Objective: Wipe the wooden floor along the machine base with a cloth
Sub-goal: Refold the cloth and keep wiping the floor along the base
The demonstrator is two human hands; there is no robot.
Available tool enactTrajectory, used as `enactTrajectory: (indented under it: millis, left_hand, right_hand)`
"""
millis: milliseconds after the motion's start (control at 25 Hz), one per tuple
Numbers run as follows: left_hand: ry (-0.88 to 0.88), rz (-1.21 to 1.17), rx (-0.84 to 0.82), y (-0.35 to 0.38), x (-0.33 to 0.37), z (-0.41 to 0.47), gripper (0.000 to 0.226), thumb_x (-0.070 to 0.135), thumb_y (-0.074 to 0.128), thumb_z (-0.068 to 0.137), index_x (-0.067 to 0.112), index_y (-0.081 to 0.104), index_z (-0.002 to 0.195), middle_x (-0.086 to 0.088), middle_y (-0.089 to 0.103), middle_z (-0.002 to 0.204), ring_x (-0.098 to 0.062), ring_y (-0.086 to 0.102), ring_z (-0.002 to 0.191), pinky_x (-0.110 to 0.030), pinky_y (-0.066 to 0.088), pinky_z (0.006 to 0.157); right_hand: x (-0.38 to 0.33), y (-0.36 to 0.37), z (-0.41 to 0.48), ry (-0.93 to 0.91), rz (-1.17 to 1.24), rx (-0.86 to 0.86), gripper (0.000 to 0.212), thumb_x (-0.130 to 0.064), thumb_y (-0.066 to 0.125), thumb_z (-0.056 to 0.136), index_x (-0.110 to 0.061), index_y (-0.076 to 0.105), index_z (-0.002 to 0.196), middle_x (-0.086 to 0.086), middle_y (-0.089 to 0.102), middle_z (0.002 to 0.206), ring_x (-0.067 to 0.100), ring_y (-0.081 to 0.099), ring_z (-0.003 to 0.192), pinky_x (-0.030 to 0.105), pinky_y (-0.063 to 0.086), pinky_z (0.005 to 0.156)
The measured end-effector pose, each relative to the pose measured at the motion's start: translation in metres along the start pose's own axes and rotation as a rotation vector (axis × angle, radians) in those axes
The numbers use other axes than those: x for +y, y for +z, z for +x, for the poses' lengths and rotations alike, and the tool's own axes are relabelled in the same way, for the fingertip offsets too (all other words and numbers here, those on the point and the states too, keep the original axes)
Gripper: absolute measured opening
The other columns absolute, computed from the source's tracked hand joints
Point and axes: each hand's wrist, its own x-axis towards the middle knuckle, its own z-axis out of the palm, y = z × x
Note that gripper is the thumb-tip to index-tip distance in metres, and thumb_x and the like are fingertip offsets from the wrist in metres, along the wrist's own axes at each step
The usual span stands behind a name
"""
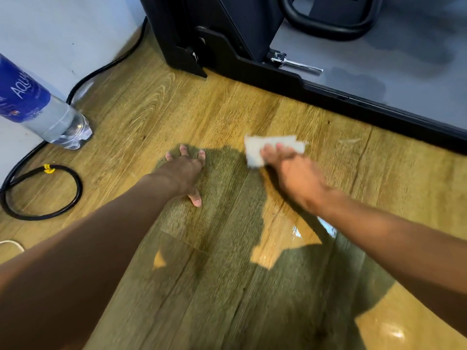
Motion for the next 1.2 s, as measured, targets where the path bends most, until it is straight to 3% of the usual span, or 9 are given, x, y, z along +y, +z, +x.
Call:
enactTrajectory:
  millis: [160, 240, 400, 560, 640, 840, 960, 1120, 1200]
  left_hand:
    - [0.008, -0.001, 0.01, 0.004, -0.003, 0.006, 0.132, 0.035, 0.086, 0.062, 0.019, -0.01, 0.151, -0.026, -0.02, 0.152, -0.05, -0.008, 0.139, -0.058, 0.016, 0.113]
    - [0.007, -0.009, 0.01, 0.003, -0.004, 0.006, 0.132, 0.033, 0.086, 0.062, 0.02, -0.01, 0.151, -0.025, -0.02, 0.152, -0.049, -0.008, 0.139, -0.059, 0.016, 0.113]
    - [-0.029, -0.015, 0.011, 0.003, -0.001, 0.001, 0.129, 0.03, 0.086, 0.065, 0.025, -0.01, 0.151, -0.021, -0.022, 0.153, -0.051, -0.009, 0.138, -0.058, 0.02, 0.112]
    - [-0.047, -0.008, 0.019, 0.003, 0.001, -0.002, 0.128, 0.029, 0.085, 0.066, 0.026, -0.01, 0.151, -0.02, -0.021, 0.154, -0.049, -0.008, 0.139, -0.058, 0.022, 0.111]
    - [-0.051, 0.011, 0.03, 0.002, 0.004, -0.004, 0.128, 0.031, 0.085, 0.066, 0.026, -0.009, 0.151, -0.019, -0.019, 0.155, -0.047, -0.004, 0.141, -0.058, 0.024, 0.11]
    - [-0.031, 0.072, 0.104, 0.002, 0.012, -0.01, 0.121, 0.029, 0.085, 0.066, 0.022, 0.001, 0.152, -0.013, -0.018, 0.157, -0.04, -0.007, 0.143, -0.057, 0.026, 0.11]
    - [0.026, -0.072, 0.136, 0.01, 0.024, -0.008, 0.106, 0.038, 0.076, 0.076, 0.031, 0.003, 0.152, -0.009, -0.024, 0.155, -0.037, -0.017, 0.142, -0.056, 0.016, 0.114]
    - [0.119, -0.121, 0.147, 0.017, 0.057, -0.003, 0.108, 0.052, 0.073, 0.075, 0.037, -0.004, 0.15, -0.005, -0.026, 0.155, -0.034, -0.015, 0.143, -0.058, 0.014, 0.114]
    - [0.1, -0.074, 0.081, 0.015, 0.071, 0.0, 0.117, 0.05, 0.076, 0.072, 0.036, -0.011, 0.149, -0.007, -0.026, 0.154, -0.039, -0.014, 0.142, -0.062, 0.016, 0.112]
  right_hand:
    - [-0.023, 0.0, -0.059, -0.373, -0.058, -0.173, 0.052, -0.029, 0.007, 0.101, -0.023, 0.035, 0.144, 0.006, 0.042, 0.146, 0.025, 0.067, 0.099, 0.038, 0.059, 0.063]
    - [-0.008, -0.015, -0.035, -0.176, -0.054, -0.134, 0.059, -0.033, -0.006, 0.1, -0.027, 0.031, 0.145, 0.002, 0.036, 0.15, 0.015, 0.067, 0.093, 0.026, 0.056, 0.059]
    - [-0.019, -0.007, -0.043, 0.047, -0.07, -0.171, 0.045, -0.013, 0.023, 0.103, -0.02, 0.02, 0.147, 0.009, 0.036, 0.149, 0.023, 0.059, 0.113, 0.037, 0.054, 0.082]
    - [-0.071, 0.015, -0.135, -0.45, -0.043, -0.434, 0.054, -0.012, 0.028, 0.1, -0.024, 0.013, 0.151, 0.001, 0.008, 0.159, 0.022, 0.015, 0.145, 0.036, 0.018, 0.116]
    - [-0.06, 0.007, -0.126, -0.479, -0.039, -0.411, 0.053, -0.013, 0.027, 0.101, -0.026, 0.015, 0.151, -0.004, 0.008, 0.159, 0.018, 0.008, 0.146, 0.037, 0.021, 0.116]
    - [-0.048, -0.007, -0.097, -0.087, -0.139, -0.149, 0.085, -0.034, -0.029, 0.085, -0.02, 0.027, 0.147, 0.014, 0.038, 0.148, 0.021, 0.056, 0.121, 0.025, 0.054, 0.077]
    - [-0.074, 0.008, -0.169, -0.183, -0.07, -0.199, 0.036, -0.039, 0.041, 0.095, -0.032, 0.054, 0.128, -0.003, 0.062, 0.127, 0.01, 0.062, 0.11, 0.021, 0.054, 0.081]
    - [-0.043, 0.007, -0.185, -0.52, -0.089, -0.16, 0.048, -0.018, 0.047, 0.09, -0.023, 0.048, 0.138, -0.004, 0.049, 0.141, 0.017, 0.049, 0.126, 0.035, 0.046, 0.101]
    - [-0.02, -0.007, -0.146, -0.293, -0.066, -0.086, 0.056, -0.004, 0.058, 0.084, -0.022, 0.05, 0.137, -0.001, 0.049, 0.14, 0.019, 0.05, 0.126, 0.035, 0.043, 0.101]
